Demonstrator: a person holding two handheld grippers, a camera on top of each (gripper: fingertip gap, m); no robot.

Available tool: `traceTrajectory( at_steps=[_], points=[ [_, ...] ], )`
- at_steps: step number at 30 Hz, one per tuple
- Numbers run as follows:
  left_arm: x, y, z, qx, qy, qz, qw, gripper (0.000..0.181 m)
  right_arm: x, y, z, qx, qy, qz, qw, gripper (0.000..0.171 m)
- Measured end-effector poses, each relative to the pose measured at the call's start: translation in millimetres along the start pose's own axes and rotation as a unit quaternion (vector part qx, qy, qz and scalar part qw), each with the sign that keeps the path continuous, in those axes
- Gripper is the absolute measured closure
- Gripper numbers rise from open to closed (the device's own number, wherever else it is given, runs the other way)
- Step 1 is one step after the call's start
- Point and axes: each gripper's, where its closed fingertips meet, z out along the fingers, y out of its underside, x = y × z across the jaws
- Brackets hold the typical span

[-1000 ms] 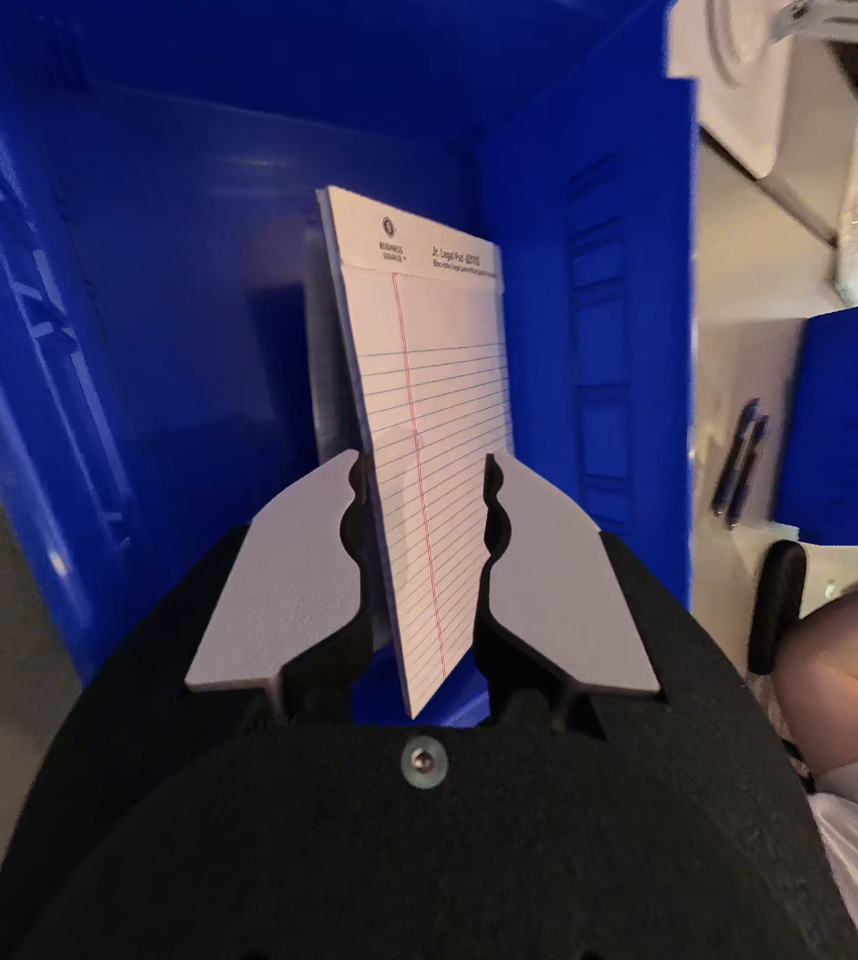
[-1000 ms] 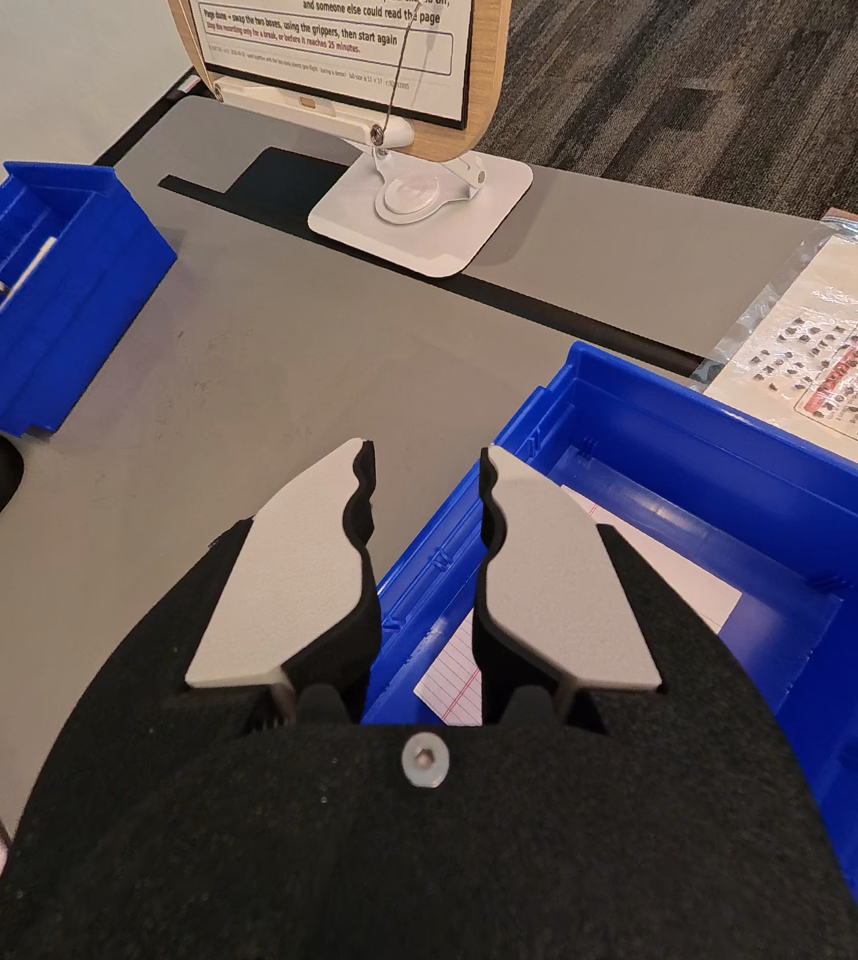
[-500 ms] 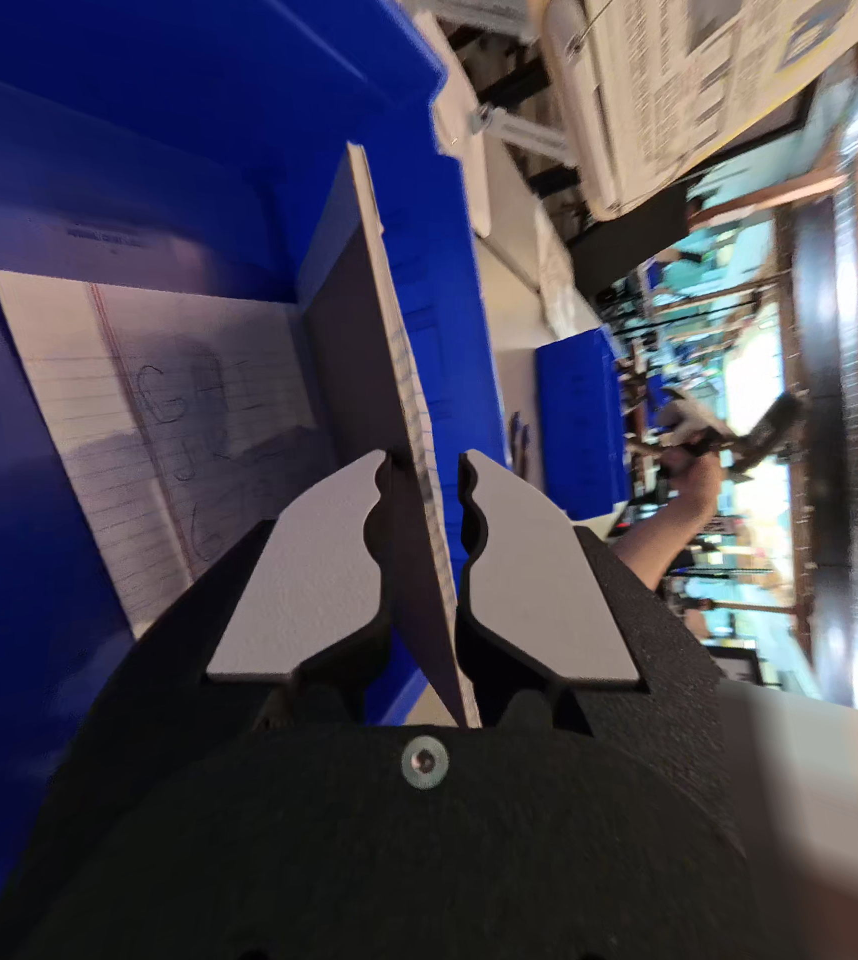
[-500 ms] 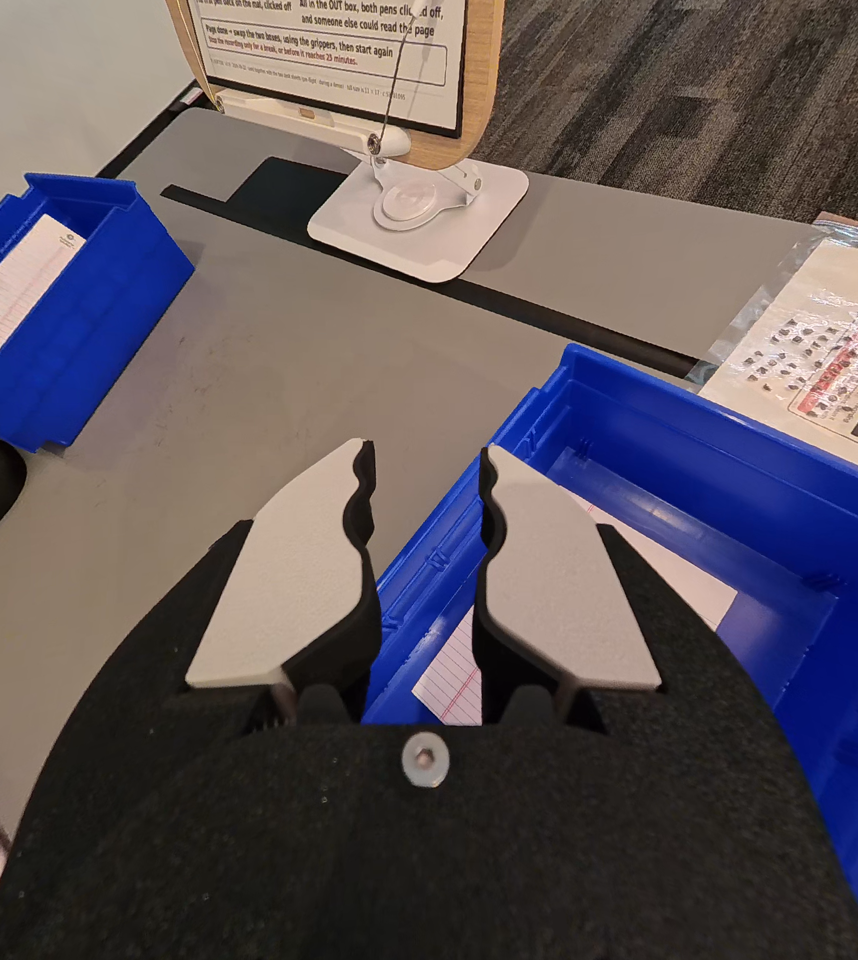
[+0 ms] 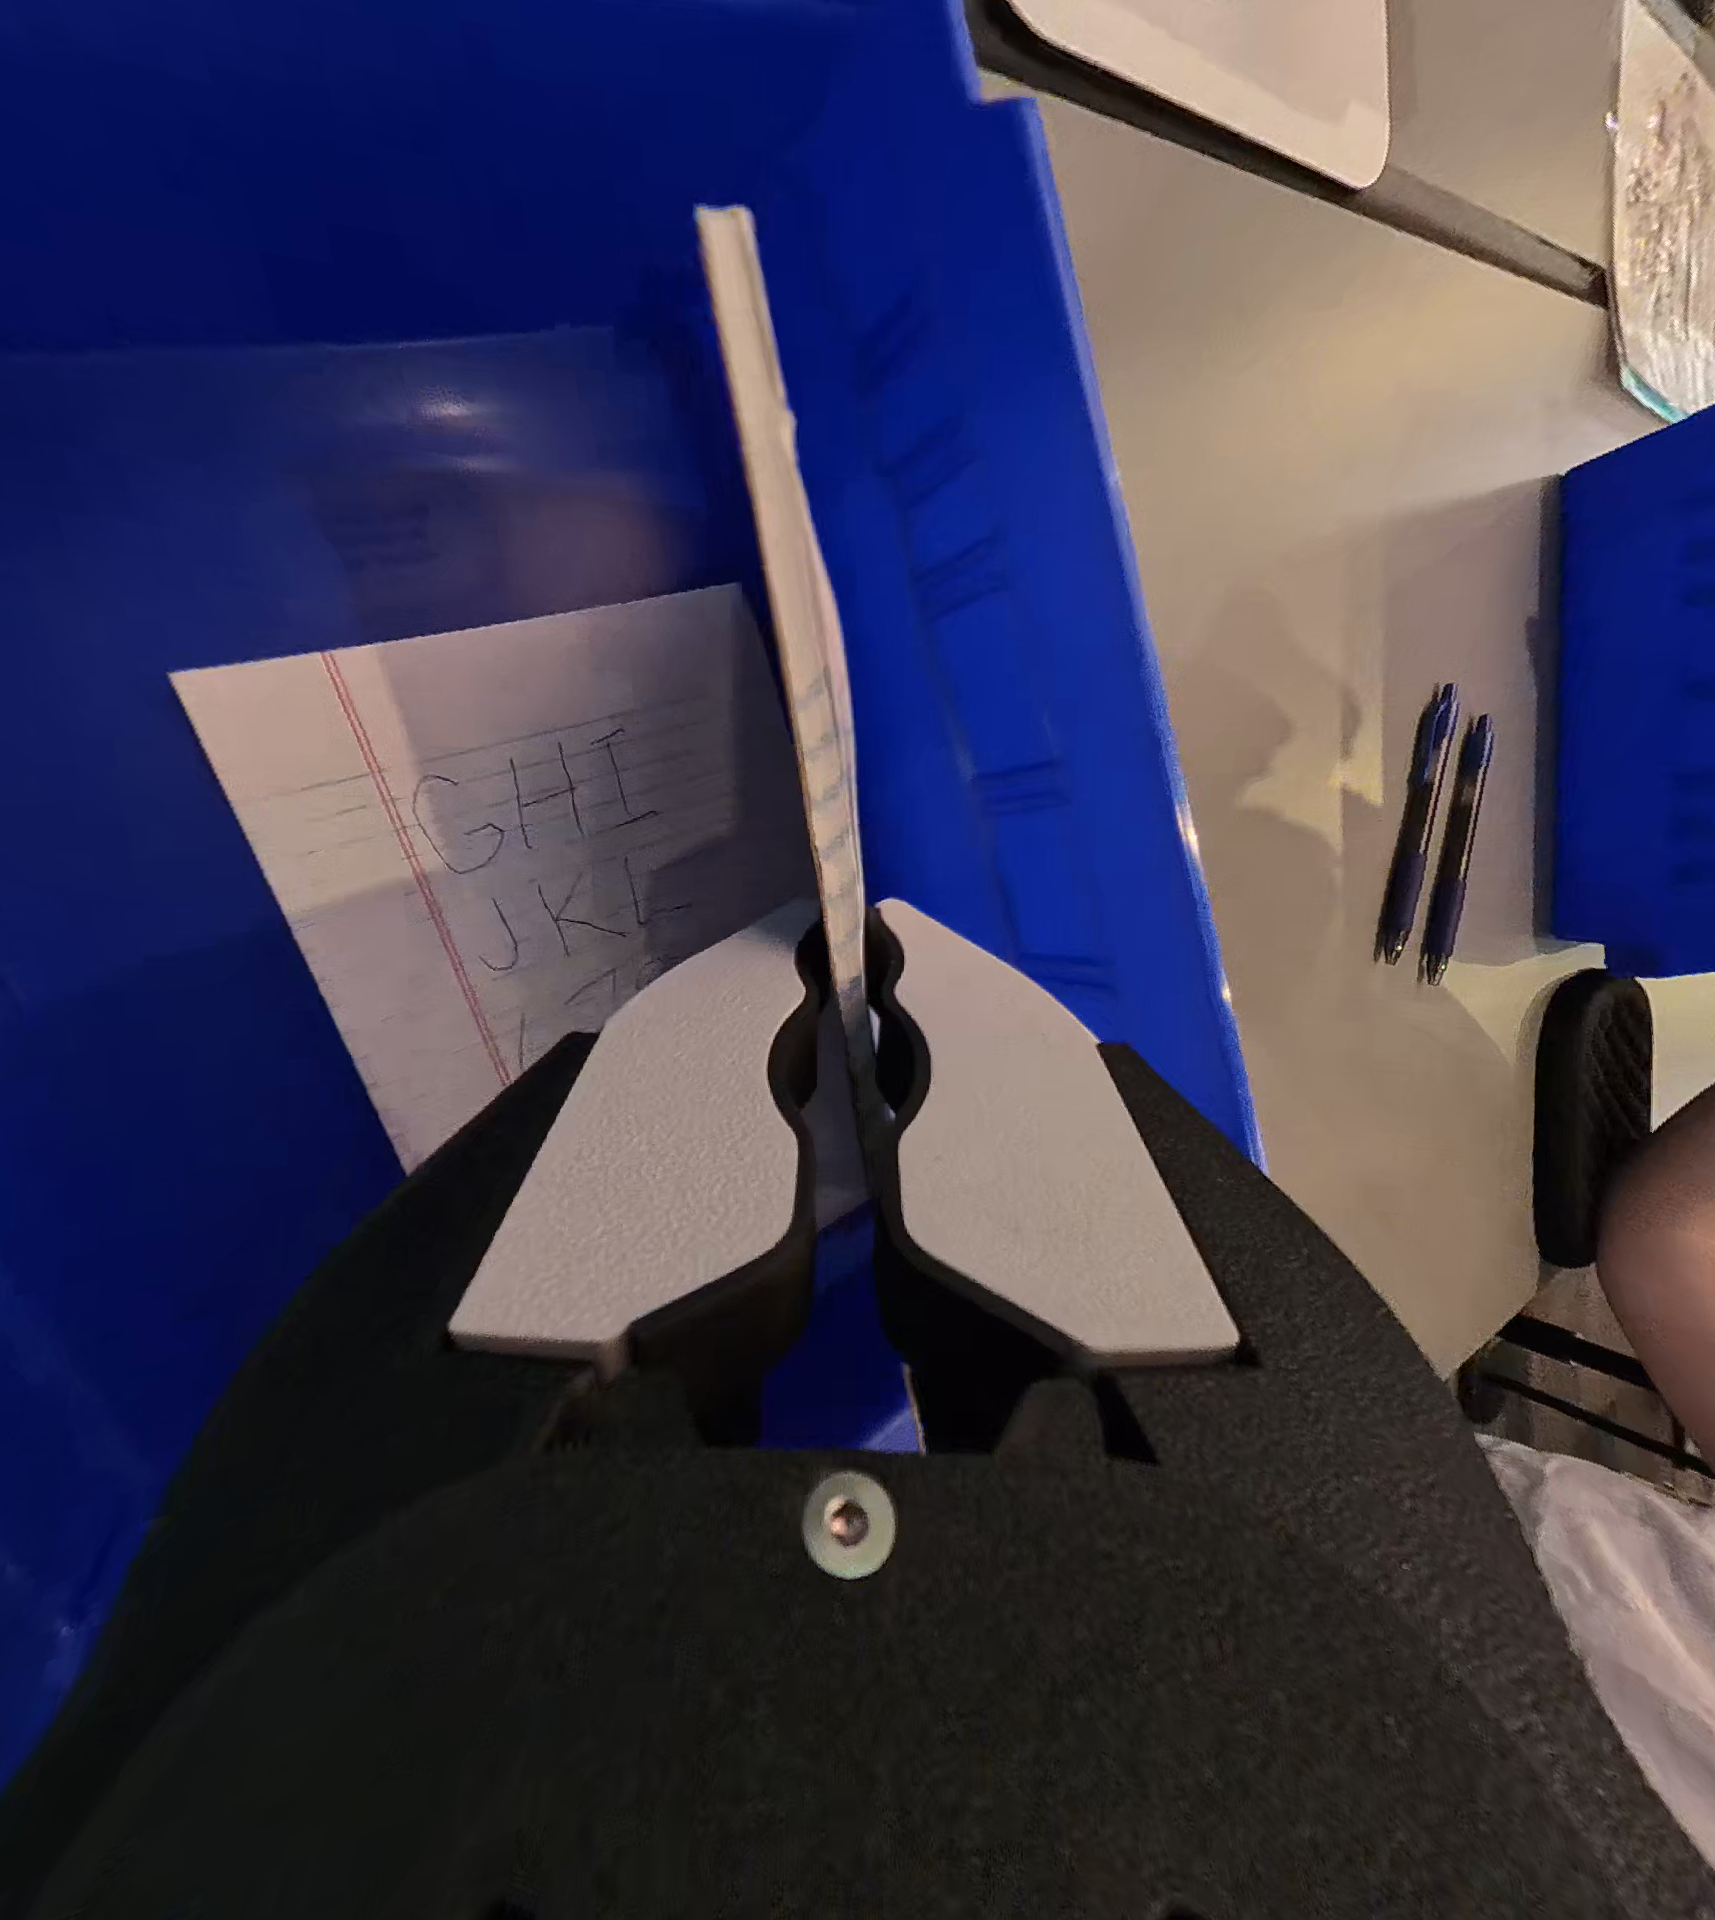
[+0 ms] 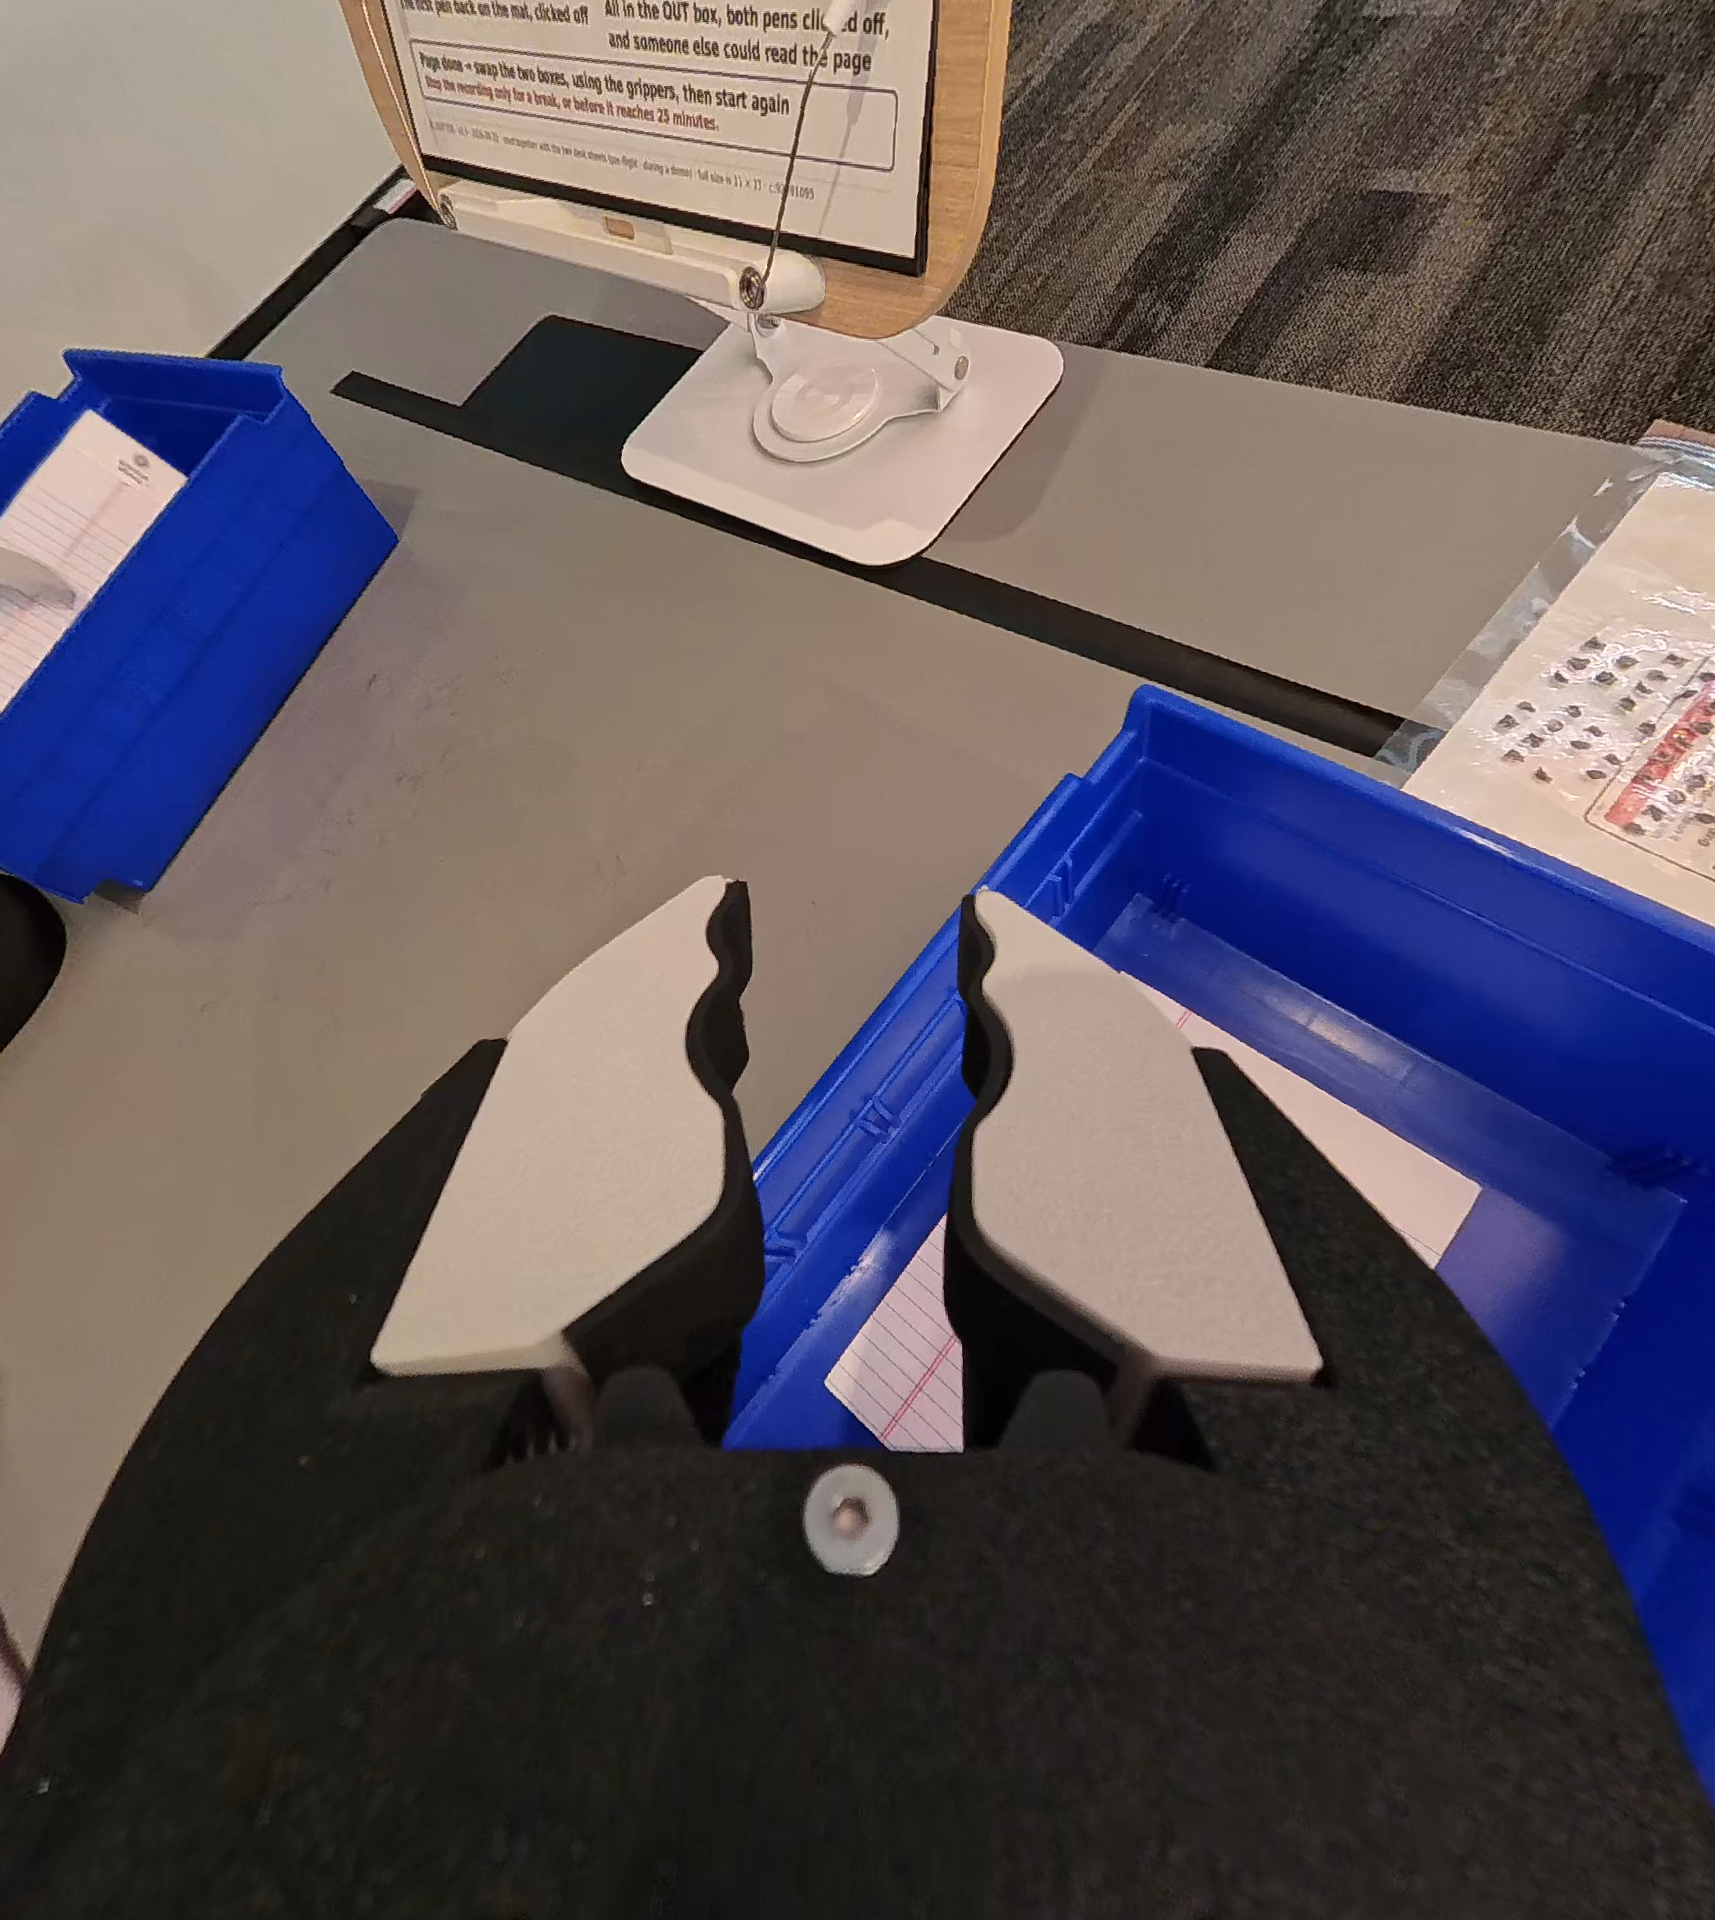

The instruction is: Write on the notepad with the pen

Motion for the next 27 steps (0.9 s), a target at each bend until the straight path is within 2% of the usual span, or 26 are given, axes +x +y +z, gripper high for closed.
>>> traceTrajectory(
  at_steps=[9,13,17,21,24,27],
  points=[
    [19,-14,-61,0.036,-0.024,0.047,0.998,0.177,-1,-3,-2,0.009,-0.001,0.000,1.000,0.134],
    [52,-23,-96,0.069,-0.011,0.079,0.994,0.177,-6,-3,1,0.003,-0.002,-0.009,1.000,0.134],
    [111,-24,-116,0.096,0.042,0.112,0.988,0.177,-11,-4,4,0.000,-0.003,-0.016,1.000,0.134],
    [184,-16,-101,0.099,0.140,0.106,0.980,0.177,-14,-4,5,-0.002,-0.004,-0.022,1.000,0.134],
    [223,-7,-61,0.085,0.180,0.103,0.975,0.177,-17,-5,5,-0.001,-0.007,-0.025,1.000,0.134],
    [241,1,-8,0.067,0.194,0.084,0.975,0.177,-20,-5,5,-0.001,-0.011,-0.027,1.000,0.134]
  ],
)
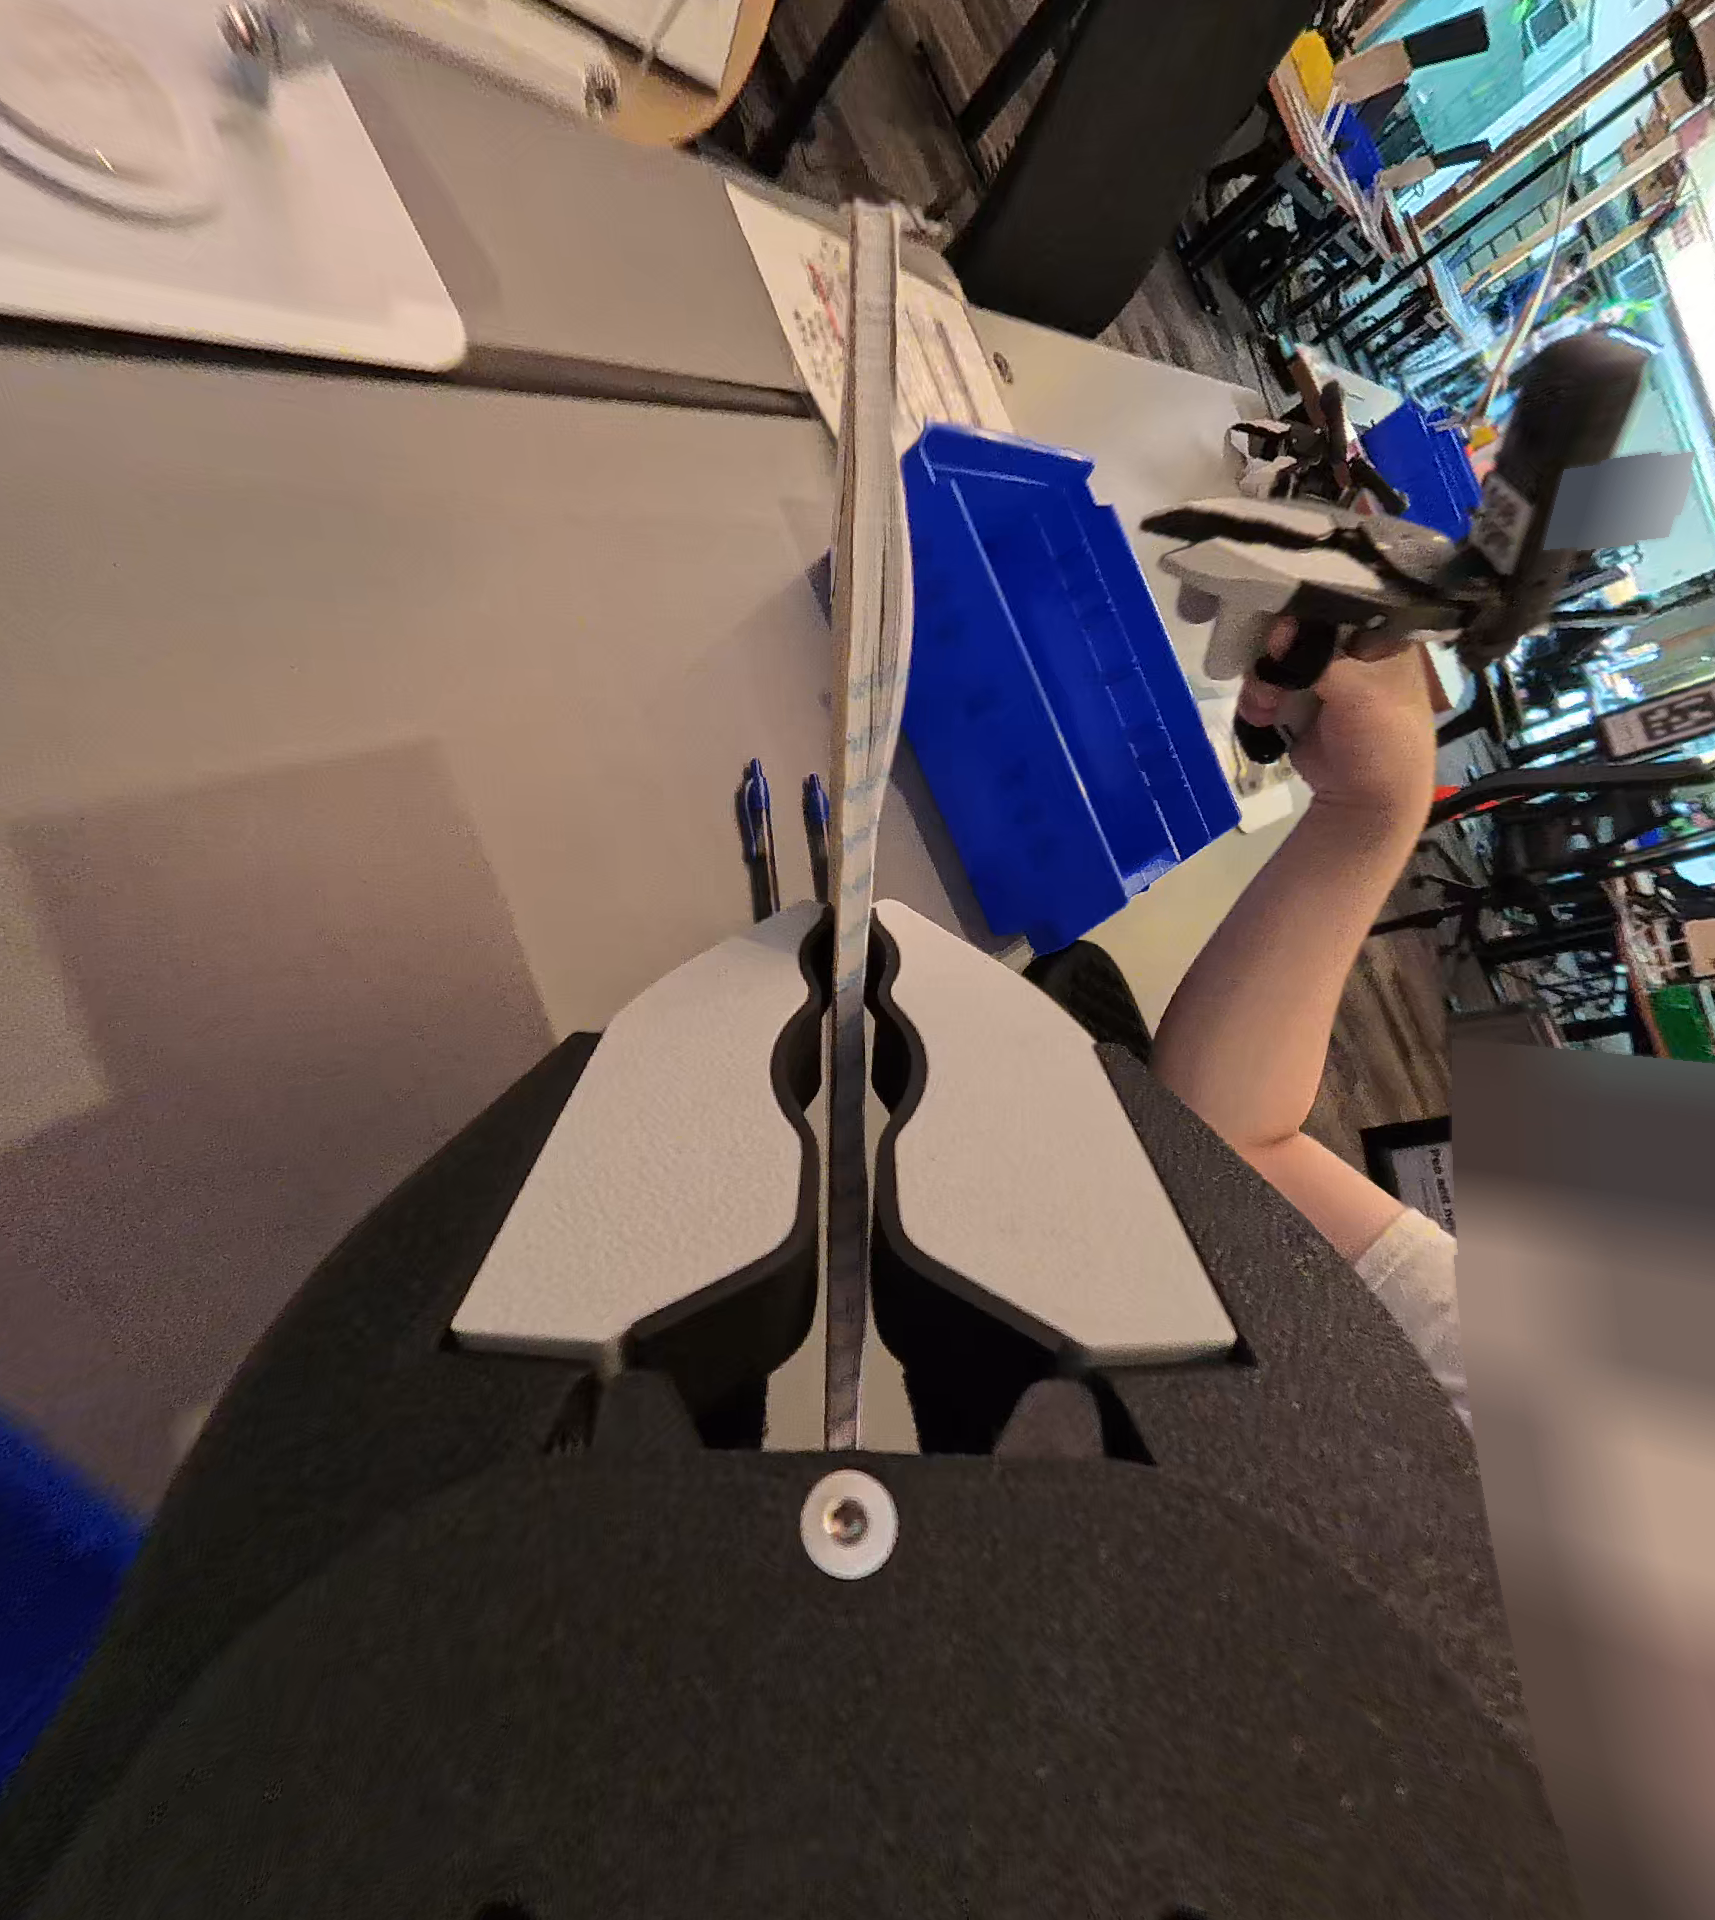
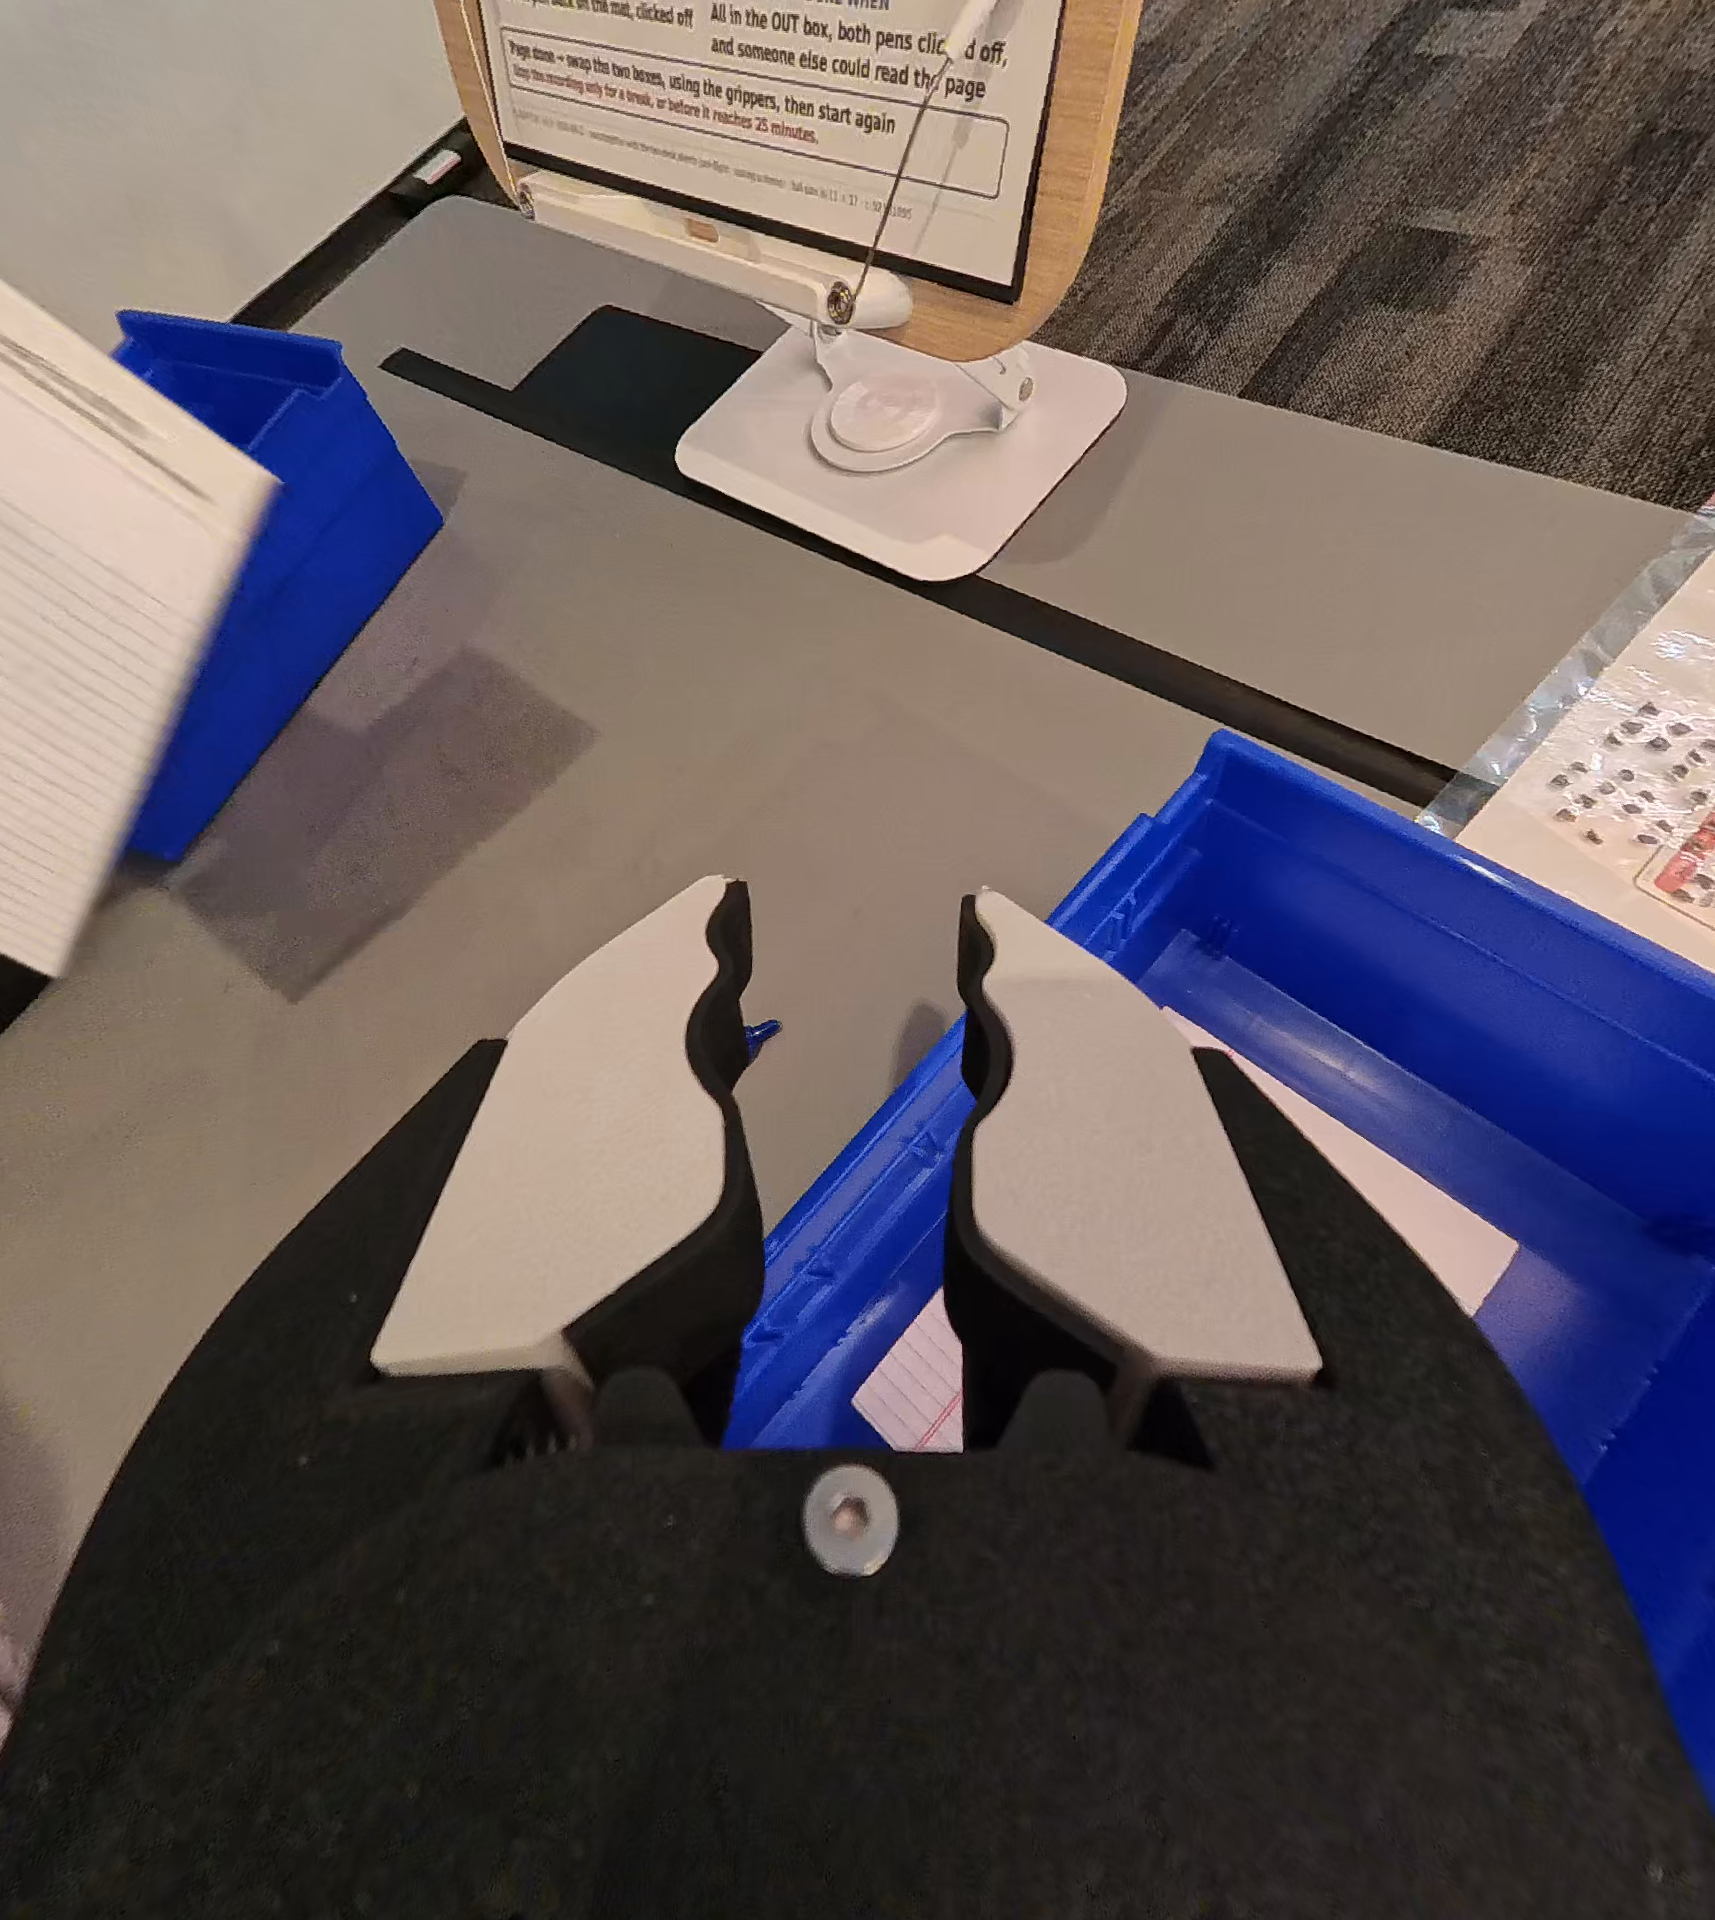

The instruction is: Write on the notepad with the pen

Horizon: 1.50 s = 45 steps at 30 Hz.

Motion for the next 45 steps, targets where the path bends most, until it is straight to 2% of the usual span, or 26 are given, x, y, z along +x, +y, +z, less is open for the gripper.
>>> traceTrajectory(
  at_steps=[3,6,11,15,20,33,36,40,43,45],
  points=[
    [-18,15,44,-0.026,0.006,-0.046,0.999,0.177,-2,-1,-2,0.005,-0.005,-0.001,1.000,0.134],
    [-47,27,72,-0.032,-0.014,-0.082,0.996,0.177,-3,-3,-7,0.015,-0.012,0.000,1.000,0.134],
    [-74,42,94,-0.019,-0.033,-0.128,0.991,0.177,-3,-7,-15,0.032,-0.020,0.005,0.999,0.134],
    [-87,53,101,-0.029,-0.068,-0.127,0.989,0.177,-5,-9,-21,0.038,-0.022,0.002,0.999,0.134],
    [-106,61,101,-0.047,-0.124,-0.120,0.984,0.174,-5,-8,-20,0.036,-0.026,0.002,0.999,0.134],
    [-146,93,93,-0.125,-0.241,-0.091,0.958,0.146,1,-9,-29,0.049,-0.025,0.013,0.998,0.134],
    [-152,97,89,-0.138,-0.268,-0.079,0.950,0.145,1,-9,-30,0.049,-0.026,0.013,0.998,0.134],
    [-154,87,73,-0.145,-0.342,-0.002,0.928,0.151,1,-8,-29,0.048,-0.026,0.014,0.998,0.134],
    [-131,67,64,-0.135,-0.363,0.065,0.919,0.149,0,-9,-29,0.048,-0.026,0.012,0.998,0.134],
    [-106,44,43,-0.103,-0.394,0.127,0.904,0.149,-1,-9,-29,0.047,-0.027,0.010,0.998,0.134]
  ],
)
